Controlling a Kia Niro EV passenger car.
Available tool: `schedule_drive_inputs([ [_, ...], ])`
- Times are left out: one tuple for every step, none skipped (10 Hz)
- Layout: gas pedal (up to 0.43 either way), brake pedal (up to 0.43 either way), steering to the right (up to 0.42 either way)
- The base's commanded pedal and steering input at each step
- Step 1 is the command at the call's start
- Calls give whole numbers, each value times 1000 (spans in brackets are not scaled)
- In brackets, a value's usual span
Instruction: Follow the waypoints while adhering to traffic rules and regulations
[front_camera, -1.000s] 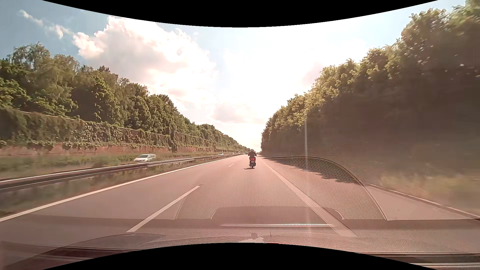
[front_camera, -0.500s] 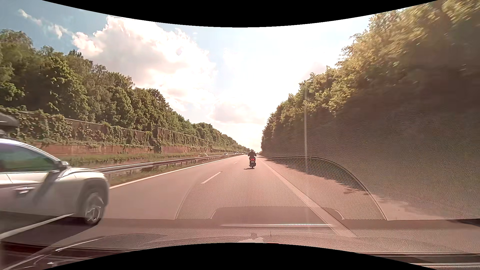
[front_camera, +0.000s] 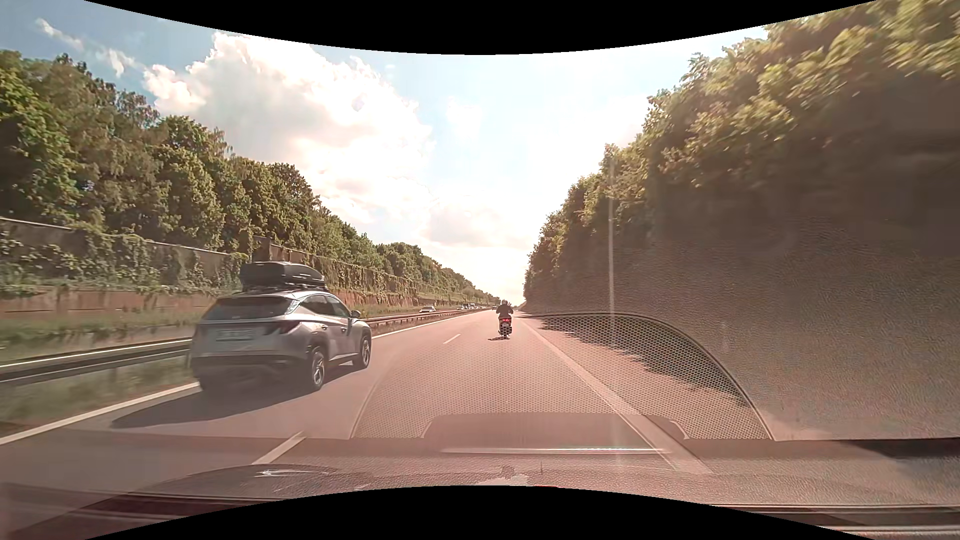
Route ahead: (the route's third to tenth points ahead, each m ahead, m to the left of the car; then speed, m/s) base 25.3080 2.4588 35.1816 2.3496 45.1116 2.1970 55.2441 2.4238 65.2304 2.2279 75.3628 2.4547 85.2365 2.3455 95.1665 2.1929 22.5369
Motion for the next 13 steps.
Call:
schedule_drive_inputs([
  [311,12,-2],
  [311,12,-2],
  [311,12,-2],
  [311,12,-2],
  [311,12,-2],
  [311,12,-1],
  [311,12,-1],
  [311,12,-1],
  [311,12,-1],
  [311,12,-1],
  [311,12,0],
  [311,12,0],
  [311,12,0],
])
